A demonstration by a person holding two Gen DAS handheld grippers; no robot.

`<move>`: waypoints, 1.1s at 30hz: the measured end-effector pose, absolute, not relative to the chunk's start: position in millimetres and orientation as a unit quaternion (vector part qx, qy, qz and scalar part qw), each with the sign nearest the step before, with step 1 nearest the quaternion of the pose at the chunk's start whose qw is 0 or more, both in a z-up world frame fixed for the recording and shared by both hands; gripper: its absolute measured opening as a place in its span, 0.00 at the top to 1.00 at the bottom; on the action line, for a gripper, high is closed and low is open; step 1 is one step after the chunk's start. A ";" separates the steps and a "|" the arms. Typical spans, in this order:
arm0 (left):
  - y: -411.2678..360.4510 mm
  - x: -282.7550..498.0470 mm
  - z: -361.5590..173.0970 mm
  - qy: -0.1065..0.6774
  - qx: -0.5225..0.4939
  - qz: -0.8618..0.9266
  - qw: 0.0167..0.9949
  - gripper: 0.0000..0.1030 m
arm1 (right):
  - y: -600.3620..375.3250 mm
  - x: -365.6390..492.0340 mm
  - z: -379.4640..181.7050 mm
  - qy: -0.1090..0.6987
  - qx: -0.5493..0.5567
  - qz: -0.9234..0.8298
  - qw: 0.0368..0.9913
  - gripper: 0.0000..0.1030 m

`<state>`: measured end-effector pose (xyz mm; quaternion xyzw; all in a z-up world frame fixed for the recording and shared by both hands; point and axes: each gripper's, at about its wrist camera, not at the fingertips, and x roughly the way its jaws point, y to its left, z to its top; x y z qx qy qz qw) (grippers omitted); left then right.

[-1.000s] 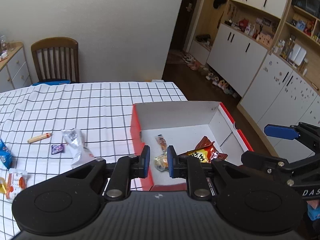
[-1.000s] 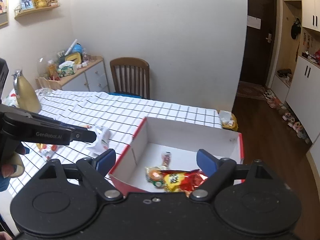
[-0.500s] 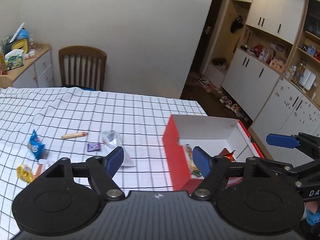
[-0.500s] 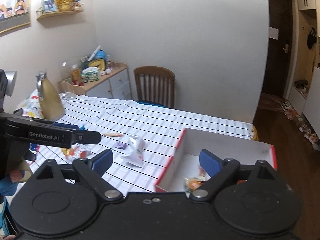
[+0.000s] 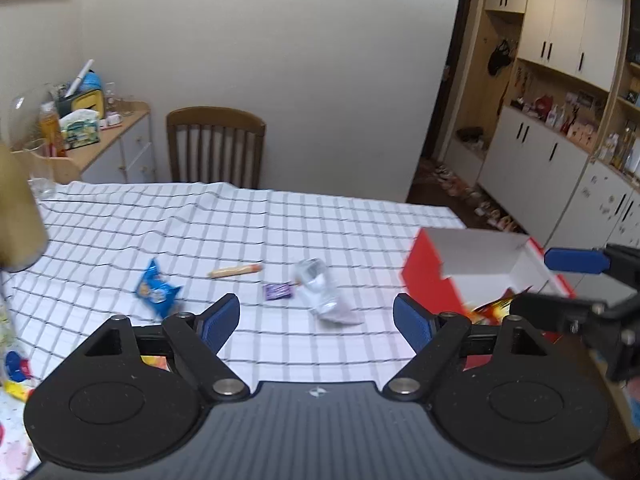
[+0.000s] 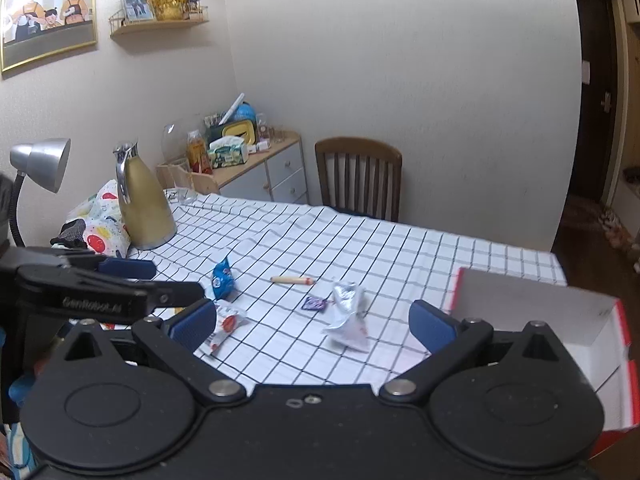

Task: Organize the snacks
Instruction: 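Withdraw both tools from the box back toward the remaining snacks, then grasp the orange-white pastry packet with the right tool while the left tool grasps the yellow triangular packet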

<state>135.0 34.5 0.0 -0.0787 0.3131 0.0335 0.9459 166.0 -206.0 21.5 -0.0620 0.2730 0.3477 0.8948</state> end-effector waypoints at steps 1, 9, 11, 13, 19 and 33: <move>40.8 132.9 -2.9 0.317 -0.080 0.036 0.944 0.18 | -200.9 167.2 18.7 0.279 -0.061 0.347 0.893 0.00; 101.5 117.1 -27.9 0.331 -0.084 0.088 0.936 0.18 | -161.2 170.4 -3.4 0.311 -0.064 0.338 0.886 0.00; 113.6 115.7 -33.1 0.333 -0.073 0.100 0.935 0.18 | -150.7 172.4 -8.6 0.320 -0.062 0.336 0.884 0.00; 127.0 115.5 -39.0 0.338 -0.071 0.104 0.933 0.18 | -138.9 174.0 -13.4 0.325 -0.065 0.334 0.882 0.00; 170.0 121.5 -60.7 0.363 -0.091 0.117 0.920 0.18 | -102.9 180.1 -28.5 0.351 -0.068 0.326 0.875 0.00; 223.6 158.5 -123.4 0.409 -0.072 0.107 0.903 0.18 | -14.9 211.8 -67.6 0.439 -0.059 0.284 0.850 0.02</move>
